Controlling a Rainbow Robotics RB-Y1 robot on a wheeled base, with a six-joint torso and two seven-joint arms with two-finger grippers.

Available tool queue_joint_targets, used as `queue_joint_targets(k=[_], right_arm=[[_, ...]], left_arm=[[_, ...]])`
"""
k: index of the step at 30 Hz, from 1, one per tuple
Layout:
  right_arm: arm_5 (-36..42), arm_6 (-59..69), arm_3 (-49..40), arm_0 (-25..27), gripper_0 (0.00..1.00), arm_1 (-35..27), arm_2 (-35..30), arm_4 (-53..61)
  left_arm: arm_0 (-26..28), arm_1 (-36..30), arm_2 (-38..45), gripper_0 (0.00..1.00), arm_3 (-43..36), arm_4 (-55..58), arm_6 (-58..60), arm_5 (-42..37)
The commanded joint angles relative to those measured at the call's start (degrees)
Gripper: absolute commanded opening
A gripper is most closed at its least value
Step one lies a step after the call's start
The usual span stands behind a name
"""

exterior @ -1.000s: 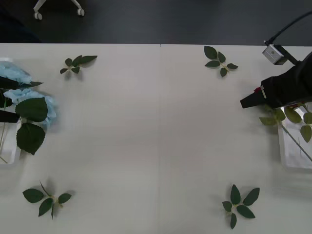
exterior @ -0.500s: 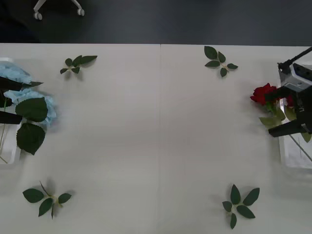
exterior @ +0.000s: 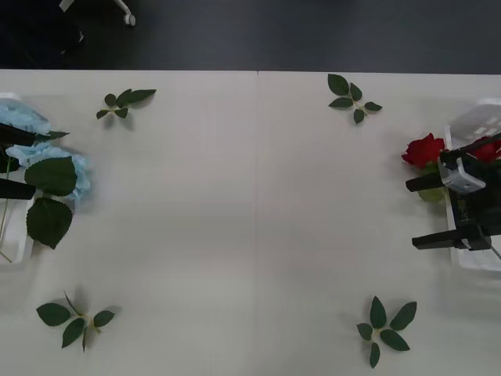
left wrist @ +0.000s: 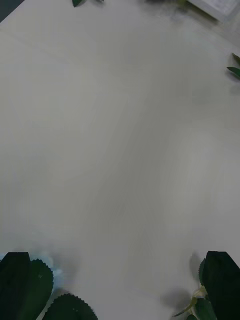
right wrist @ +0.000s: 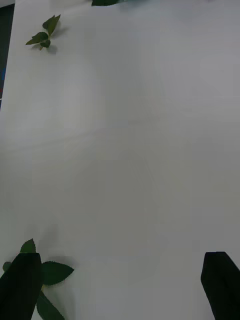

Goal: Put the red flowers into the right box and the blue flowers into the left box

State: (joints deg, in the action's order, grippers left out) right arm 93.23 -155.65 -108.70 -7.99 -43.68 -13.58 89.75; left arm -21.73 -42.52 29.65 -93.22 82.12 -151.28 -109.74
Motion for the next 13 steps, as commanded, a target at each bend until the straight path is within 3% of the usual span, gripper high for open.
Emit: queue_joint_targets(k=[1, 13], right_arm=[[-3.6, 0.7, -1.2, 0.9, 0.93, -0.3, -0.2, 4.6], [-5.1, 0.7, -1.0, 2.1, 0.93, -0.3, -0.2, 8.4]], left_arm=[[-0.9, -0.9, 0.7, 1.00, -0.8, 0.5, -3.7, -0.3], [-0.9, -0.9, 0.7, 1.00, -0.8, 0.5, -3.7, -0.3]])
